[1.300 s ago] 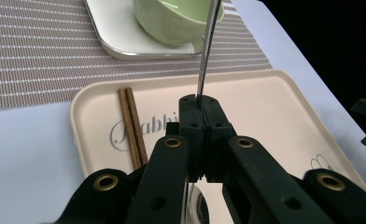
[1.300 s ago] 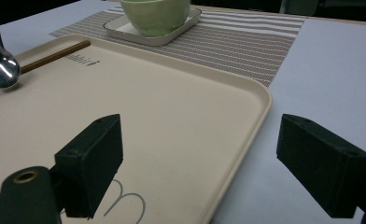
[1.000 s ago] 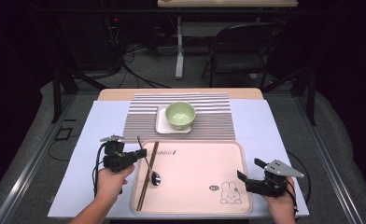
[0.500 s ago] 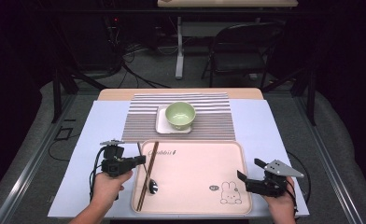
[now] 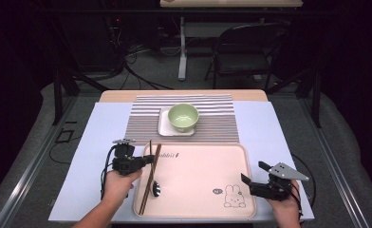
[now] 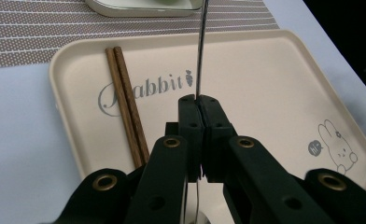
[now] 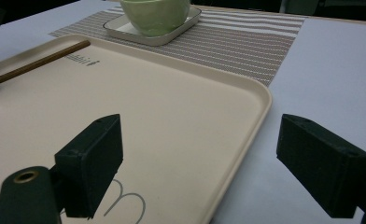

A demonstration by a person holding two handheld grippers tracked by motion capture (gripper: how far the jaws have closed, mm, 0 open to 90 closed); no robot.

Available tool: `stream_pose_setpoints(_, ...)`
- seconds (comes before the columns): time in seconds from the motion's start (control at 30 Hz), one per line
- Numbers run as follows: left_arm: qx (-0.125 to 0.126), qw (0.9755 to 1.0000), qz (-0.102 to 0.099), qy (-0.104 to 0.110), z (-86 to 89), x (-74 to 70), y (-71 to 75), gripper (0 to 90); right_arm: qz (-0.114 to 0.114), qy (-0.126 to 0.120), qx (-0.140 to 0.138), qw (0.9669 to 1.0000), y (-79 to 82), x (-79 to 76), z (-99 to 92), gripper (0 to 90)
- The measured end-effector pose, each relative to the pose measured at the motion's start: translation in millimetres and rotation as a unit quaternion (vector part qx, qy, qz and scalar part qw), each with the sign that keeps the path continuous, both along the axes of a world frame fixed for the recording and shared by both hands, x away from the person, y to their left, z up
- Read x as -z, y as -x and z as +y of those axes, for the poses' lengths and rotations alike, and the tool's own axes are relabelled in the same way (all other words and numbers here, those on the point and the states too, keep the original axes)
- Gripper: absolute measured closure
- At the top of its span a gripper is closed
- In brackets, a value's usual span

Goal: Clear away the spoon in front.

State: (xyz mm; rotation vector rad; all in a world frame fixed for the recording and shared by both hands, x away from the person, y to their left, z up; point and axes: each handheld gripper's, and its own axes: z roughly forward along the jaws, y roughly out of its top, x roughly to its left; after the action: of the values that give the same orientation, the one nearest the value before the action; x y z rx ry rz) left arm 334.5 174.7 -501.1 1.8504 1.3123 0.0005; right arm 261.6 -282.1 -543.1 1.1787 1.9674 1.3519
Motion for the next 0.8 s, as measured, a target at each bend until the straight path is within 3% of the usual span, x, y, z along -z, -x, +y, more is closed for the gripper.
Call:
stream_pose_setpoints(0.57, 0.002, 0.9995, 0.031, -0.005, -23.5, 24.4, -19.3, 88.3, 0.000, 0.000, -0.001, 1.0000, 0.1, -0.2, 0.2, 14.1)
stream_pose_setpoints(0.8, -0.005, 0.9987, 0.051, -0.002, -23.9, 38.3, -20.8, 86.9, -0.001, 0.000, -0.002, 1.0000, 0.1, -0.3, -0.3, 14.1)
